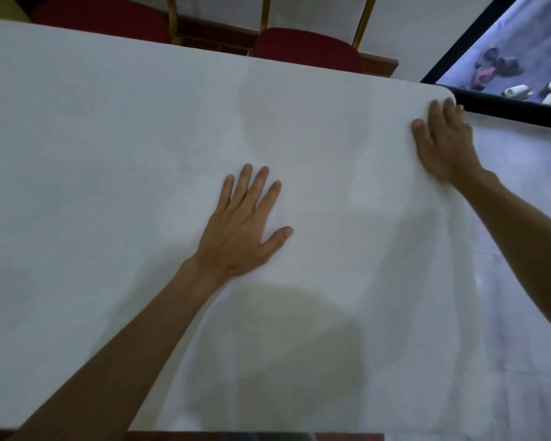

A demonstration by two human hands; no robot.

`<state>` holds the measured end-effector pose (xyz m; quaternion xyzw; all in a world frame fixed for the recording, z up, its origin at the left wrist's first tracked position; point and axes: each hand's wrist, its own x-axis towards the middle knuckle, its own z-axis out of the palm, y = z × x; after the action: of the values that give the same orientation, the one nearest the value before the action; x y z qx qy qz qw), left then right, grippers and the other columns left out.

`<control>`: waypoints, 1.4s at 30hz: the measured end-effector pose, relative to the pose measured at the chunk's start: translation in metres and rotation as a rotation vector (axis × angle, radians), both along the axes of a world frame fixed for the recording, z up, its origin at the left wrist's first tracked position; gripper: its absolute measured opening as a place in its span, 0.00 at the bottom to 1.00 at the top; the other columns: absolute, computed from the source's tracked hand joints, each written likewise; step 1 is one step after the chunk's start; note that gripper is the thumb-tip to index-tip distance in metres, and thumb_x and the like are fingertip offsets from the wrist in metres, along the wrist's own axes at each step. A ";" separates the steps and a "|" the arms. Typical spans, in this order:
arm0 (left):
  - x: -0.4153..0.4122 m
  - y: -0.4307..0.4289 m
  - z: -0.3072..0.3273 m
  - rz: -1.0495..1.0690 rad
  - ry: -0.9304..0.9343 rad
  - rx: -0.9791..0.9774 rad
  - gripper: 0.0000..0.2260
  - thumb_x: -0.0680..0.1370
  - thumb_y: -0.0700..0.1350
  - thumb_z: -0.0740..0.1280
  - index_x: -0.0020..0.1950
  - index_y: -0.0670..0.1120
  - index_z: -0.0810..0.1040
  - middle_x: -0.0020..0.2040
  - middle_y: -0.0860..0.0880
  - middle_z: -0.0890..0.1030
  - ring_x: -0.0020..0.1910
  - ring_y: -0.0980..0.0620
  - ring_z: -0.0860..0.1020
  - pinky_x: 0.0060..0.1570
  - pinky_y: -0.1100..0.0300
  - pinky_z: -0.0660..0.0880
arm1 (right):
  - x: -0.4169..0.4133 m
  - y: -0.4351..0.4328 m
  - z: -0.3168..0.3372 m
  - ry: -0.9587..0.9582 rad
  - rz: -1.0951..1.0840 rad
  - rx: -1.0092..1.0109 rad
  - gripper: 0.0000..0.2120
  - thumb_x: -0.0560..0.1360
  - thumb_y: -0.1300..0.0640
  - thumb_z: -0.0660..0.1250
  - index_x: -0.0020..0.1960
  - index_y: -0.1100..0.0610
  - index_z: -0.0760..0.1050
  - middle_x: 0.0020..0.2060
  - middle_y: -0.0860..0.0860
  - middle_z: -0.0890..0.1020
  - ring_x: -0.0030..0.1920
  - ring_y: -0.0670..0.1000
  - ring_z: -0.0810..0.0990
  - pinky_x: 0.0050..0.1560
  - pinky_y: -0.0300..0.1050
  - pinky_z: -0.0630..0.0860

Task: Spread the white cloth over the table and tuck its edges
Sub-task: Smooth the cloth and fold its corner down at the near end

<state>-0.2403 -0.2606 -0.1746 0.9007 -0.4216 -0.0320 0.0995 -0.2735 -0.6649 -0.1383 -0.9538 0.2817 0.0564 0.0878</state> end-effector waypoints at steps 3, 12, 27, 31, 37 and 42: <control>-0.027 0.003 0.002 0.025 0.035 -0.005 0.32 0.82 0.62 0.53 0.80 0.43 0.61 0.82 0.42 0.55 0.82 0.41 0.49 0.79 0.42 0.47 | -0.024 0.066 -0.008 0.047 0.155 0.032 0.40 0.82 0.33 0.40 0.83 0.60 0.49 0.83 0.61 0.50 0.82 0.63 0.48 0.80 0.65 0.45; -0.142 0.062 0.002 0.060 0.017 -0.021 0.26 0.84 0.52 0.53 0.80 0.41 0.62 0.81 0.40 0.56 0.81 0.40 0.51 0.77 0.39 0.54 | -0.221 0.277 -0.026 -0.036 0.836 0.026 0.36 0.85 0.38 0.48 0.83 0.62 0.51 0.83 0.59 0.50 0.83 0.60 0.47 0.82 0.63 0.48; -0.269 0.029 0.014 0.036 0.072 0.075 0.30 0.83 0.58 0.53 0.81 0.43 0.60 0.82 0.40 0.54 0.82 0.39 0.48 0.76 0.35 0.52 | -0.378 0.233 -0.034 -0.116 0.651 -0.063 0.36 0.85 0.38 0.51 0.82 0.64 0.55 0.82 0.61 0.54 0.82 0.61 0.53 0.78 0.66 0.58; -0.288 -0.013 0.014 -0.069 0.101 0.067 0.30 0.83 0.58 0.52 0.81 0.43 0.58 0.82 0.41 0.52 0.82 0.40 0.47 0.77 0.36 0.51 | -0.397 0.177 -0.031 -0.051 0.252 -0.051 0.37 0.85 0.37 0.44 0.83 0.63 0.51 0.83 0.60 0.51 0.83 0.60 0.49 0.79 0.66 0.55; -0.313 -0.054 0.011 -0.069 0.120 0.068 0.30 0.83 0.57 0.55 0.81 0.43 0.59 0.82 0.41 0.53 0.82 0.39 0.47 0.77 0.35 0.51 | -0.442 0.181 -0.026 -0.031 0.663 -0.044 0.41 0.82 0.35 0.51 0.82 0.65 0.54 0.82 0.62 0.53 0.82 0.63 0.51 0.78 0.68 0.60; -0.305 -0.094 0.009 -0.055 0.081 0.098 0.30 0.83 0.58 0.54 0.81 0.44 0.59 0.82 0.41 0.53 0.82 0.39 0.47 0.76 0.34 0.50 | -0.418 0.132 -0.026 -0.042 0.604 -0.004 0.40 0.84 0.35 0.48 0.82 0.65 0.52 0.83 0.61 0.52 0.83 0.60 0.50 0.79 0.63 0.59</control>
<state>-0.5453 -0.3548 -0.1658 0.8906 -0.4396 -0.0919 0.0716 -0.6915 -0.5332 -0.1641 -0.9956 -0.0164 0.0599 0.0708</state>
